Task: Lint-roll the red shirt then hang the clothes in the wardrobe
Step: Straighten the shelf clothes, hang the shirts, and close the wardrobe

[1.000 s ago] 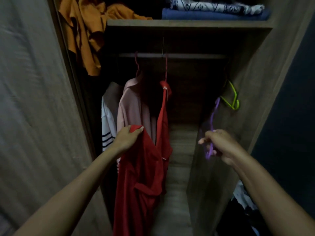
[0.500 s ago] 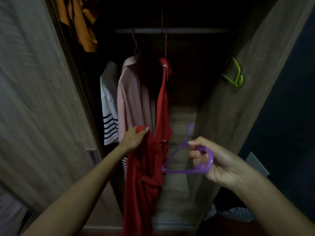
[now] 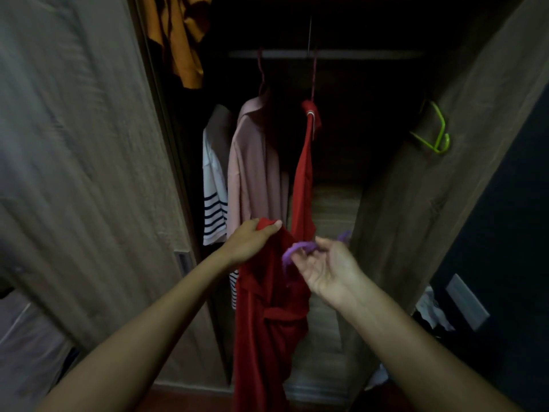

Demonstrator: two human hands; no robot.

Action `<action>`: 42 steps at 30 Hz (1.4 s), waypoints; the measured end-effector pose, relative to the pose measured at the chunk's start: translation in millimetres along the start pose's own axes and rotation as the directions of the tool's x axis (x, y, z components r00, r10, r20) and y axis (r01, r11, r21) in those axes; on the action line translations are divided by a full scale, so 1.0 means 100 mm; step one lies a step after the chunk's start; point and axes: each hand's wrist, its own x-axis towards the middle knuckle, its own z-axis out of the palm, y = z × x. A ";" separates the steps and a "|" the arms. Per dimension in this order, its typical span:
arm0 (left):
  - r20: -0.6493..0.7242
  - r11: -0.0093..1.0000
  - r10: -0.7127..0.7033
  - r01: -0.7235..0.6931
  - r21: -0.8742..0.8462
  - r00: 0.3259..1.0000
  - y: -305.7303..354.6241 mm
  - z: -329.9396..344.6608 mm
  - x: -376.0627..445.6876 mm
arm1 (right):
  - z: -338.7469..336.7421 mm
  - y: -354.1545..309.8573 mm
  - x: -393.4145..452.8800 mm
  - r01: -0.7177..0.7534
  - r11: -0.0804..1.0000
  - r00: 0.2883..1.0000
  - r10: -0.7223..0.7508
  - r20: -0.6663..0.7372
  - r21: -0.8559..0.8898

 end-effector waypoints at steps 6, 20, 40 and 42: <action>0.070 0.996 -0.015 0.021 -0.091 0.997 0.08 -0.11 -0.16 | -0.09 0.26 0.50 0.115 0.990 0.990 -0.108 -0.094 0.078; -0.017 0.986 0.143 -0.141 0.093 0.990 0.24 -0.37 -0.25 | 0.07 0.31 0.47 0.279 0.900 0.960 -0.268 0.079 -0.334; 0.165 0.652 0.422 -0.425 0.628 0.891 -0.07 -0.23 -0.10 | 0.09 -0.18 0.49 0.122 0.892 0.984 -0.166 -0.063 -0.435; 0.153 0.613 0.434 -0.416 0.672 0.888 -0.04 -0.17 -0.08 | 0.15 -0.15 0.49 0.131 0.856 0.987 -0.159 -0.015 -0.499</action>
